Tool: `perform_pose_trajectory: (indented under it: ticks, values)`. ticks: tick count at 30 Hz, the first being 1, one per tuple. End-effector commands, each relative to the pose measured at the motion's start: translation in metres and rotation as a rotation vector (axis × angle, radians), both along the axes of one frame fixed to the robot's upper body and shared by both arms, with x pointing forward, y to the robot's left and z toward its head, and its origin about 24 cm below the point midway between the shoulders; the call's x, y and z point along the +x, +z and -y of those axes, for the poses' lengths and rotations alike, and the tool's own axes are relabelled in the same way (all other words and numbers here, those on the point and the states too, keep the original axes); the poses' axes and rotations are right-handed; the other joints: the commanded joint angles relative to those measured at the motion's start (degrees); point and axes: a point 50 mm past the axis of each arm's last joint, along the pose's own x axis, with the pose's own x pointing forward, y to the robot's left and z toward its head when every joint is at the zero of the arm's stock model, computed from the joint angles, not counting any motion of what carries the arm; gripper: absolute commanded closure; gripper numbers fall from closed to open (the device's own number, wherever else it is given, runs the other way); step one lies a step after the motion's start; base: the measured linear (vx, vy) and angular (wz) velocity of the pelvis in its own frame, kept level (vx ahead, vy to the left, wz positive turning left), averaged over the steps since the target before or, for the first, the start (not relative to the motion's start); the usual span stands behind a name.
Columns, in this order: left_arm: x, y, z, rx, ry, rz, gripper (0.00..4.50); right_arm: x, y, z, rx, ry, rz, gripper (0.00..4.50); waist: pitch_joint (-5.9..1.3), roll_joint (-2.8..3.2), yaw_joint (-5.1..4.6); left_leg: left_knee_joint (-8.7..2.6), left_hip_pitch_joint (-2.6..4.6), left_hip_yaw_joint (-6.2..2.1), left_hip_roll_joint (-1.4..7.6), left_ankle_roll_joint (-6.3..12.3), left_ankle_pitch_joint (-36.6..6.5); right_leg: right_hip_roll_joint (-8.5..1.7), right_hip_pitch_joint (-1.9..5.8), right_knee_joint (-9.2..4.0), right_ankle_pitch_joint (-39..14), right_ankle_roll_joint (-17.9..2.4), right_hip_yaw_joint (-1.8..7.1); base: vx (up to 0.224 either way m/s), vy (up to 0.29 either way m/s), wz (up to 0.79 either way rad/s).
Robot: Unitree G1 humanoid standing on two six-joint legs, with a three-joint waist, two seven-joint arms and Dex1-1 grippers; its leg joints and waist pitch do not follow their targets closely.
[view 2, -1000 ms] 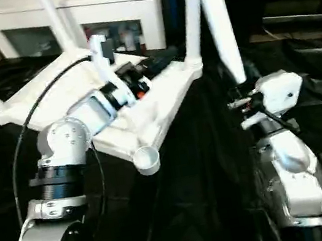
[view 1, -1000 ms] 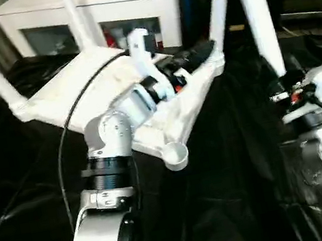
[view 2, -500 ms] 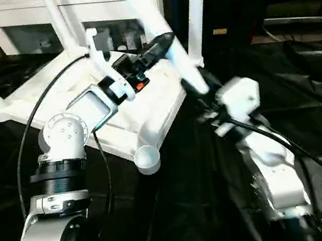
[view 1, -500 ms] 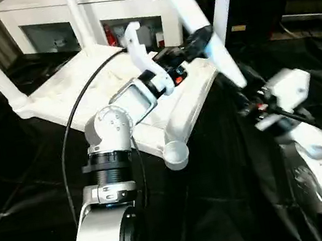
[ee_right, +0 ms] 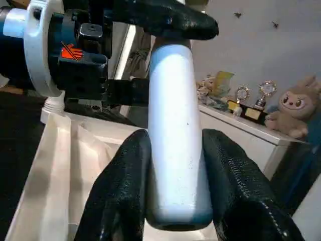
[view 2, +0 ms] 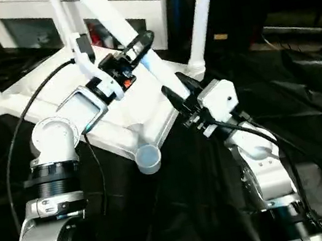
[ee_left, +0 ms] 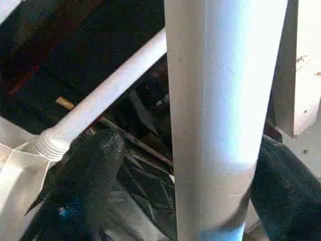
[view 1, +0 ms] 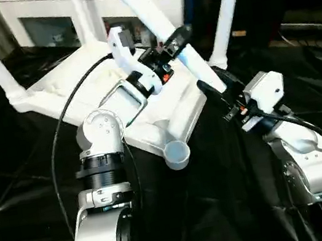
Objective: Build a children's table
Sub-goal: Pick table leg
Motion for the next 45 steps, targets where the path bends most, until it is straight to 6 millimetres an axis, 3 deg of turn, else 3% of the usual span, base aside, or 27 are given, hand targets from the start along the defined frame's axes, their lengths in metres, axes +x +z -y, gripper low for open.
perform_pose_trajectory:
  ticks: [1, 7, 10, 13, 14, 17, 20, 24, 29, 33, 36, 40, 44, 45]
  values:
    - [-0.002, 0.000, 0.001, 0.002, 0.004, -0.008, 0.84, 0.002, 0.007, -0.002, -0.007, 0.009, 0.039, 3.27, -4.52, -1.20, 0.16, -4.41, 1.81, -0.83, 2.71, 4.87, -8.29, -2.66, 2.88, -3.85, -6.17, -13.57, 1.51, 0.000, 0.000, 0.00]
    - [-0.004, -0.002, 0.003, 0.013, 0.000, -0.013, 1.32, 0.002, 0.005, -0.004, -0.002, 0.013, 0.040, 3.27, -4.49, -1.05, 0.17, -4.52, 1.80, -0.88, 2.69, 4.25, -9.01, -2.61, 2.87, -3.94, -6.98, -13.30, 1.52, 0.000, 0.000, 0.00]
    - [-0.004, -0.002, 0.003, 0.018, 0.008, -0.013, 1.58, 0.002, 0.004, -0.006, 0.000, 0.012, 0.044, 3.27, -4.49, -0.58, 0.16, -4.59, 1.91, -0.98, 2.77, 3.83, -9.39, -2.58, 2.81, -3.92, -6.75, -13.26, 1.53, 0.000, 0.000, 0.00]
    - [-0.003, -0.002, 0.002, 0.020, 0.015, -0.015, 1.87, 0.002, 0.004, -0.005, -0.001, 0.005, 0.044, 3.27, -4.50, -0.80, 0.07, -4.61, 1.87, -0.94, 2.68, 3.65, -9.61, -2.54, 2.91, -3.95, -6.30, -13.26, 1.55, 0.000, 0.000, 0.00]
    - [-0.003, -0.001, 0.002, 0.020, 0.021, -0.017, 1.96, 0.002, 0.003, -0.005, -0.007, -0.002, 0.046, 3.27, -4.48, -0.35, 0.06, -4.66, 1.90, -1.00, 2.70, 3.50, -9.77, -2.54, 2.86, -3.94, -6.32, -13.28, 1.55, 0.000, 0.000, 0.00]
    - [-0.001, -0.001, 0.001, 0.024, 0.033, -0.016, 2.19, 0.001, 0.003, -0.005, -0.012, 0.002, 0.049, 3.27, -4.55, -0.59, 0.01, -4.62, 1.86, -0.98, 2.69, 3.41, -9.50, -2.51, 2.97, -3.85, -5.21, -13.47, 1.55, 0.000, 0.000, 0.00]
    - [0.001, -0.001, -0.002, 0.023, 0.060, -0.025, 2.44, 0.000, 0.002, -0.005, 0.001, 0.018, 0.040, 2.57, -4.51, -0.50, 0.06, -4.64, 1.89, -0.98, 2.69, 3.48, -10.07, -2.57, 2.98, -3.98, -5.68, -13.54, 1.56, 0.000, 0.000, 0.00]
    - [0.003, 0.001, -0.007, 0.037, 0.087, -0.015, 2.73, 0.001, 0.004, -0.007, 0.004, 0.032, 0.040, 2.36, -4.51, -0.91, -0.05, -4.65, 1.90, -0.98, 2.72, 3.59, -10.12, -2.52, 3.00, -3.94, -5.84, -13.19, 1.55, 0.000, 0.000, 0.00]
    - [0.007, 0.001, -0.018, 0.048, 0.141, -0.018, 2.88, 0.003, 0.003, -0.007, 0.007, 0.040, 0.032, 2.03, -4.50, -1.00, 0.06, -4.67, 1.90, -0.98, 2.73, 3.74, -9.88, -2.57, 2.94, -3.92, -6.44, -13.19, 1.52, 0.000, 0.000, 0.00]
    - [0.008, 0.002, -0.027, 0.064, 0.166, -0.014, 2.90, 0.002, 0.002, -0.007, 0.007, 0.043, 0.031, 1.67, -4.53, -0.67, 0.02, -4.64, 1.98, -0.96, 2.71, 3.50, -9.52, -2.50, 2.85, -3.78, -5.76, -13.26, 1.55, 0.000, 0.000, 0.00]
    - [0.013, 0.002, -0.050, 0.136, 0.219, 0.008, 2.91, -0.001, 0.002, 0.004, 0.012, 0.013, 0.024, 1.48, -4.54, -0.53, -0.04, -4.71, 2.06, -1.02, 2.69, 3.25, -9.61, -2.40, 2.86, -3.73, -5.63, -12.85, 1.54, 0.000, 0.000, 0.00]
    - [0.014, 0.004, -0.061, 0.219, 0.218, 0.034, 2.91, 0.000, 0.004, 0.015, 0.020, -0.031, 0.019, 1.10, -4.55, -0.52, 0.00, -4.79, 2.22, -0.98, 2.72, 2.59, -9.81, -2.43, 2.77, -3.70, -5.43, -12.89, 1.56, 0.000, 0.000, 0.00]
    - [0.008, 0.004, -0.067, 0.344, 0.127, 0.061, 2.91, 0.010, 0.016, 0.029, -0.007, -0.096, 0.054, 0.73, -4.55, -0.18, -0.04, -4.98, 2.33, -1.05, 2.70, 1.68, -10.16, -2.33, 2.61, -3.44, -6.70, -12.91, 1.49, 0.000, 0.000, 0.00]
    - [0.001, 0.002, -0.066, 0.392, 0.041, 0.075, 2.91, 0.017, 0.024, 0.034, -0.048, -0.123, 0.092, 0.65, -4.53, -0.10, -0.03, -4.92, 2.66, -0.96, 2.76, 0.75, -10.98, -2.46, 2.40, -3.42, -7.40, -13.28, 1.52, 0.000, 0.000, 0.00]
